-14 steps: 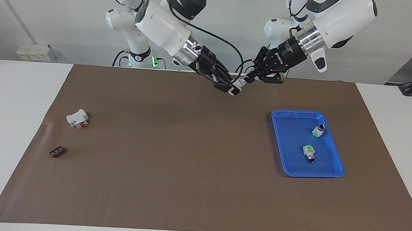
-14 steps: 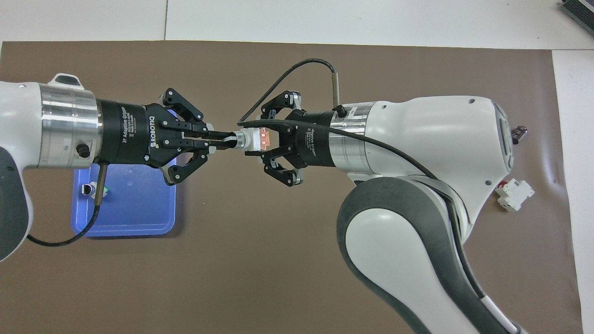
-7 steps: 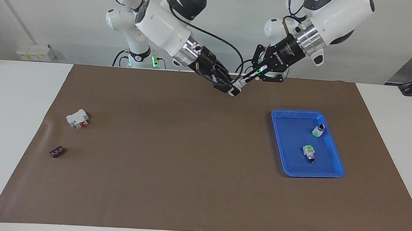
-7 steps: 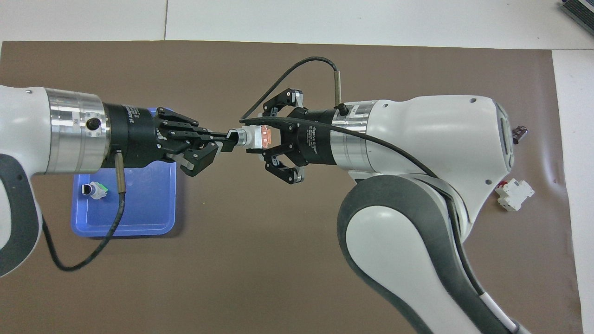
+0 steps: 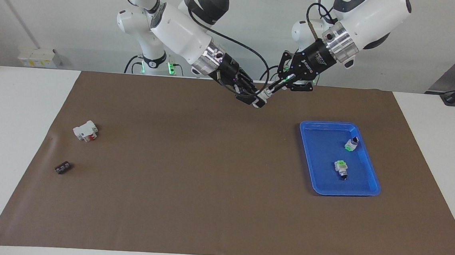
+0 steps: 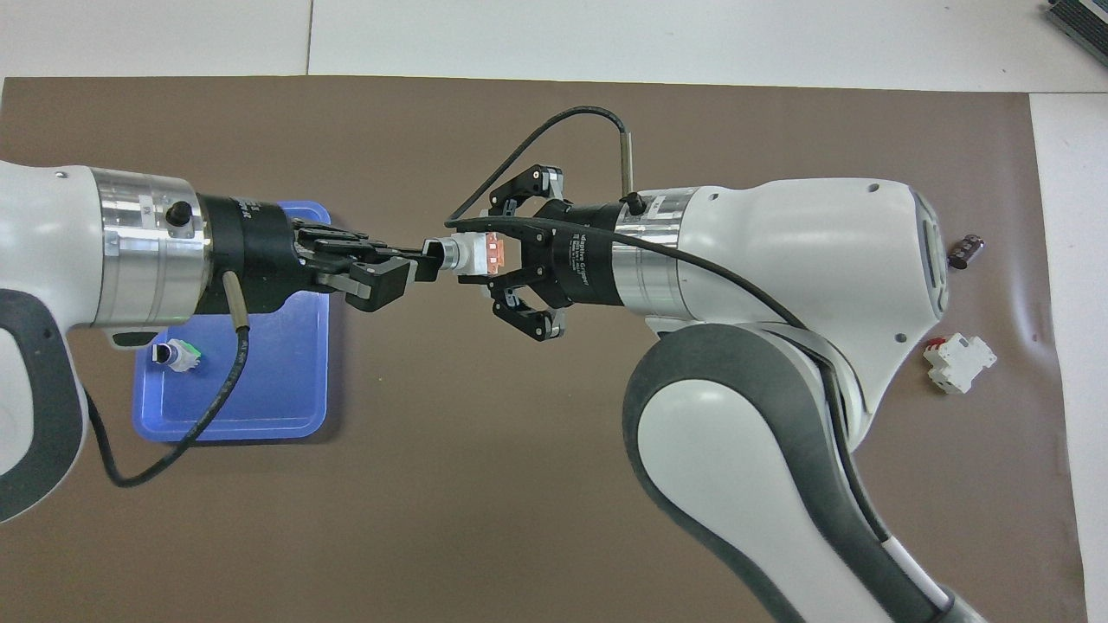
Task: Turn and place switch with both arms
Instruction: 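Close the left gripper on the switch end facing it, then open the right gripper and withdraw it while the left gripper pulls the switch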
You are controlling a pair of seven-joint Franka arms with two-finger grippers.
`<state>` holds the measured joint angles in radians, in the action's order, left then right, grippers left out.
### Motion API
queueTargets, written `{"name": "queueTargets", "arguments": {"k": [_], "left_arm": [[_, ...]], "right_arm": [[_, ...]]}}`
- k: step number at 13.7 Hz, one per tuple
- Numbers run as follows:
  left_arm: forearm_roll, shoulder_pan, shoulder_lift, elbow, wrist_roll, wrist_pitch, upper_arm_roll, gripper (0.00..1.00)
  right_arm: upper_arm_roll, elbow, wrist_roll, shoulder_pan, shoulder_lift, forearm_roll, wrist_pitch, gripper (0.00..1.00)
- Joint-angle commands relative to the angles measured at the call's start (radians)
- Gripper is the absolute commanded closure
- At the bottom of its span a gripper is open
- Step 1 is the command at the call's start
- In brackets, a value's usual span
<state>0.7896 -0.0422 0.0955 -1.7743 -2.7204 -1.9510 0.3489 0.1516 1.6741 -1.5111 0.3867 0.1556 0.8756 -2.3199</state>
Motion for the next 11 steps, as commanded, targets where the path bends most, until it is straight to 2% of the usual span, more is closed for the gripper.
{"name": "queueTargets", "arguments": {"k": [1,4,6,8,11], "left_arm": [[-0.006,0.021,0.004,-0.019,-0.071,-0.086,-0.002,1.0],[-0.058,0.027,0.004,-0.023,-0.079,-0.115,-0.002,1.0],[-0.117,0.036,0.007,-0.043,-0.072,-0.126,-0.002,1.0],[-0.217,0.042,0.009,-0.05,-0.067,-0.128,-0.001,1.0],[-0.344,0.036,0.036,-0.111,-0.029,-0.138,-0.002,1.0]], "right_arm": [[0.022,-0.002,0.008,0.012,-0.008,-0.014,0.014,1.0],[0.022,-0.002,0.002,0.012,-0.008,-0.014,0.017,1.0],[0.022,-0.002,0.012,0.015,-0.008,-0.041,0.019,0.0],[0.022,-0.004,0.015,0.015,-0.008,-0.105,0.019,0.0],[0.022,-0.002,0.023,0.021,-0.013,-0.119,0.022,0.0]]}}
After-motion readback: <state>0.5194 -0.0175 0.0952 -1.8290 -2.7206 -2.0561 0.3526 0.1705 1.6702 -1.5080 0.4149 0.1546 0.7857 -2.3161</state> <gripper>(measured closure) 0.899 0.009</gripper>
